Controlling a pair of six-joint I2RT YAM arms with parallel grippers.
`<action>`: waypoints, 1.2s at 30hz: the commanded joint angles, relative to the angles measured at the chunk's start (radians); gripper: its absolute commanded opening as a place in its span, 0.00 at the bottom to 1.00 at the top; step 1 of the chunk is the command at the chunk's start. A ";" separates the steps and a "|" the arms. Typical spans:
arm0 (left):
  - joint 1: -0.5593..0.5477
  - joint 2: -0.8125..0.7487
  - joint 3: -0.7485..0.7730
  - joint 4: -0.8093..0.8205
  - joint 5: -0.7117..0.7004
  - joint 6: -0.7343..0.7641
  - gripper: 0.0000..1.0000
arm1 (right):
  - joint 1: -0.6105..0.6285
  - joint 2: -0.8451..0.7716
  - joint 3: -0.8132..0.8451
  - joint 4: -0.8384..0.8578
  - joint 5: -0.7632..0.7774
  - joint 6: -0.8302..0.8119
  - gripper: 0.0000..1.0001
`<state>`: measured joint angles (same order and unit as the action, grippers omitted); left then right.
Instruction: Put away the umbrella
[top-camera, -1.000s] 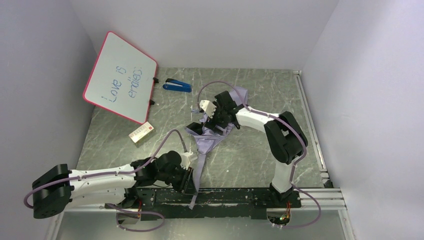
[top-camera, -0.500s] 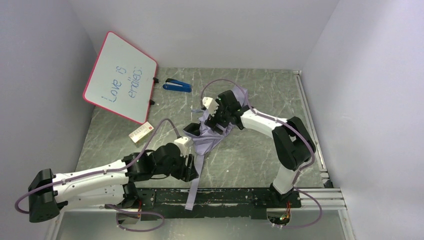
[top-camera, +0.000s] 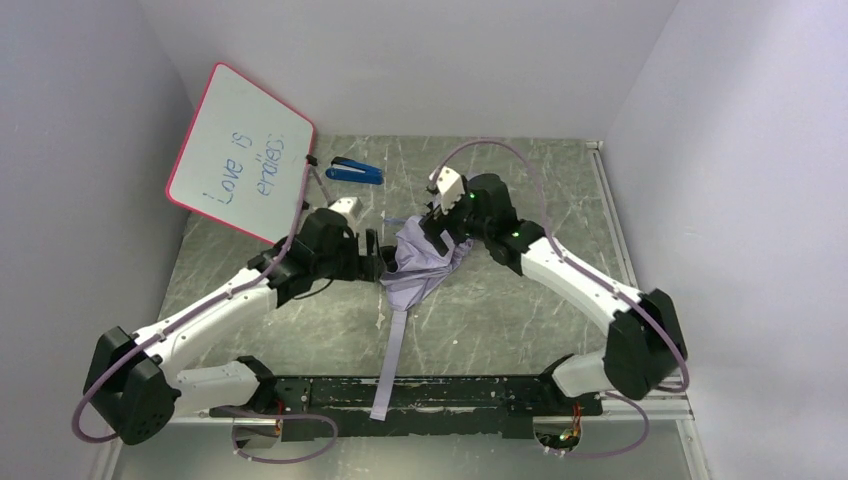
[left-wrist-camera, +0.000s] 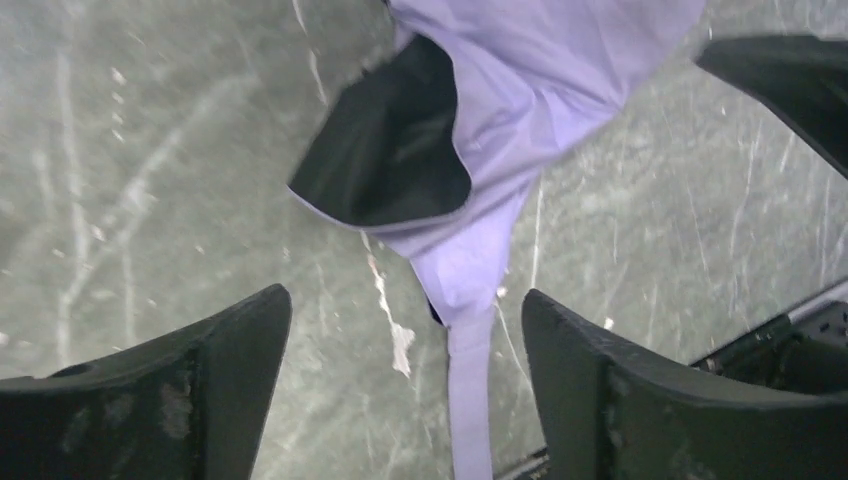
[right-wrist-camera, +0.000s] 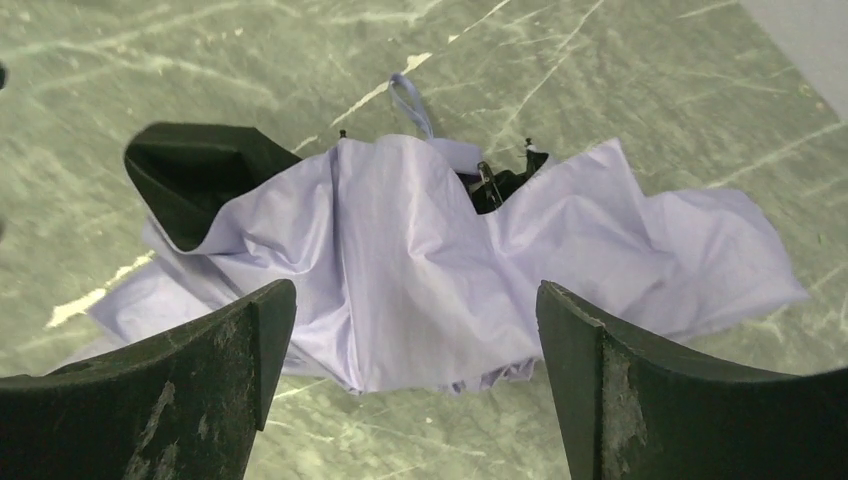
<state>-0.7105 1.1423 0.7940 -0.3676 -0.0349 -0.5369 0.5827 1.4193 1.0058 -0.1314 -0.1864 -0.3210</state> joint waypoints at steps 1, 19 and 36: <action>0.066 0.009 0.069 0.000 -0.027 0.051 0.96 | -0.003 -0.103 -0.038 0.036 0.092 0.202 0.94; 0.229 0.167 0.122 0.077 -0.014 0.100 0.70 | -0.069 -0.026 0.265 -0.296 0.551 0.548 0.97; 0.230 0.705 0.583 0.120 -0.036 0.217 0.48 | -0.229 0.202 0.223 -0.444 0.531 0.851 0.84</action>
<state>-0.4870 1.7355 1.2415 -0.2699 -0.0235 -0.3744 0.3500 1.6752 1.3136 -0.5282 0.3763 0.3931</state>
